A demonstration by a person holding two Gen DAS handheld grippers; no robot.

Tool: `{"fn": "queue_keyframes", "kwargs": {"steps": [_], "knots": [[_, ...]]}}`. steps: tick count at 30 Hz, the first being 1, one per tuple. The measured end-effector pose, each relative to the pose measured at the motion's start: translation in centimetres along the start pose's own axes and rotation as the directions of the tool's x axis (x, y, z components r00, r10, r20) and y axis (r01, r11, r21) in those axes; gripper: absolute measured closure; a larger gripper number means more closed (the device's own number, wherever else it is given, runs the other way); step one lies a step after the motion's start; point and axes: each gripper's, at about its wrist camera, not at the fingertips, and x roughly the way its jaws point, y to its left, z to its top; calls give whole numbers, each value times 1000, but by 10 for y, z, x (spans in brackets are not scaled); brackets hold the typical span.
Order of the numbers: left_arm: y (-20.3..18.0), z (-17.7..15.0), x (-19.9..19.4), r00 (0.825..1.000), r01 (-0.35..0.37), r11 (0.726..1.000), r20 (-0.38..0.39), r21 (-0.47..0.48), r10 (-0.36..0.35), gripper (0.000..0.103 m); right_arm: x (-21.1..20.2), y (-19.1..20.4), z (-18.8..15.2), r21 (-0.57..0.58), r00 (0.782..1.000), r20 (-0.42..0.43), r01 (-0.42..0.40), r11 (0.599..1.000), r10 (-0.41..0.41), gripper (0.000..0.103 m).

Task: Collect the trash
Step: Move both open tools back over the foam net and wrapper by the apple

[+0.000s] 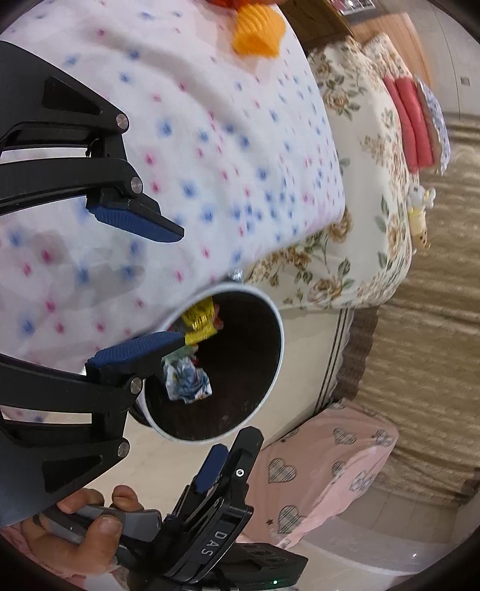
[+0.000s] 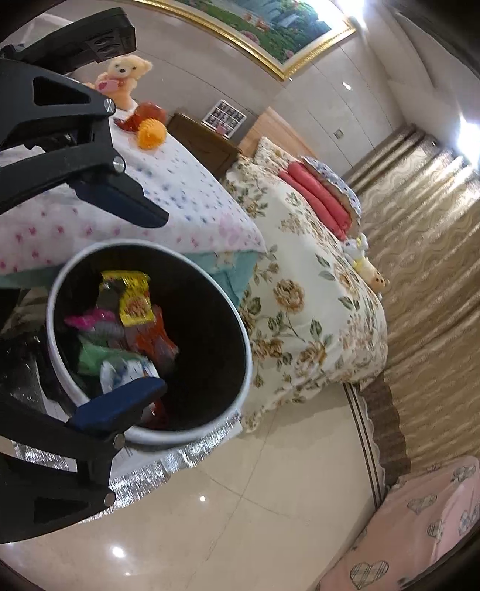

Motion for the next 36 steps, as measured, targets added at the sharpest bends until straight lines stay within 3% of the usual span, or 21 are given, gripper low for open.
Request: {"fn": "queue_keyframes", "kwargs": {"steps": [11,36], "knots": [[72,-32,-31,996,-82,985,14,-149,85,51,22,65,-29,-124,994,-76,-92,988,83,13],[209,-67,-71,967,-237,896,-1,-375,256,51,81,172,-73,-284,961,-227,-220,933,158,11]]}}
